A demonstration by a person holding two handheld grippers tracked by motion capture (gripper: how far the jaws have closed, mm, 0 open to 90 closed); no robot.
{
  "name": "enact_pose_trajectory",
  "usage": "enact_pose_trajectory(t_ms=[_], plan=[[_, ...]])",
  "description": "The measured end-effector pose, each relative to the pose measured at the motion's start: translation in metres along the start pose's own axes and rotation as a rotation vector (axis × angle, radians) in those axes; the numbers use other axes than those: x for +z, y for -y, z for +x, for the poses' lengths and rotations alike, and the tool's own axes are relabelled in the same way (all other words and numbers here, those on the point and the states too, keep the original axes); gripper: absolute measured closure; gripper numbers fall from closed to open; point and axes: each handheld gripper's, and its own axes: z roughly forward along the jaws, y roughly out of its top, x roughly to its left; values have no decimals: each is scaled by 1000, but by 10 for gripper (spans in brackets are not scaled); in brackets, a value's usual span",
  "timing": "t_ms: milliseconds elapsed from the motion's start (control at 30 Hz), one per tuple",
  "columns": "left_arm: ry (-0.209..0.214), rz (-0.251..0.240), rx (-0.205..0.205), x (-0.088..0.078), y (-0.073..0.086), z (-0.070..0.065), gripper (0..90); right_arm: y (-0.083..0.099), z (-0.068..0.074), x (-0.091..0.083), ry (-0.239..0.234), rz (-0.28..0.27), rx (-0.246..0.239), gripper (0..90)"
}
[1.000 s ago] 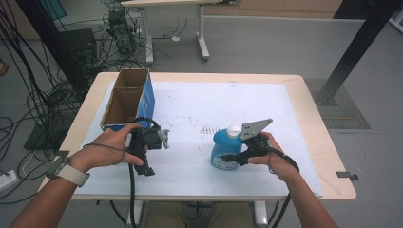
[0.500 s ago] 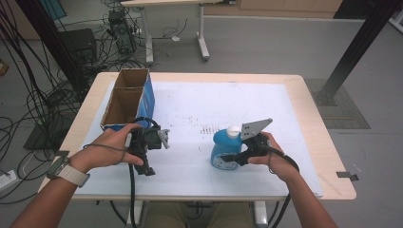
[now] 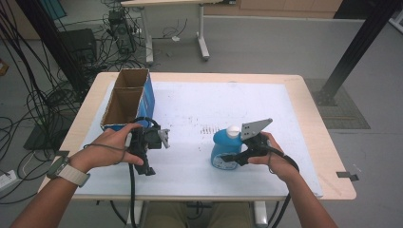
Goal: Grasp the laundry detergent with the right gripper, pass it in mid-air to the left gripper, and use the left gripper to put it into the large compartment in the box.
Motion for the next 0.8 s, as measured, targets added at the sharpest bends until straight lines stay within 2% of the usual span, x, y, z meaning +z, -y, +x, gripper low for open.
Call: enact_pose_trajectory(t_ms=[533, 800], plan=[[3, -1, -8, -2, -2, 1, 102, 1, 0, 0, 0, -6, 3, 424], [-16, -19, -25, -9, -2, 2, 98, -1, -2, 0, -7, 4, -4, 428]])
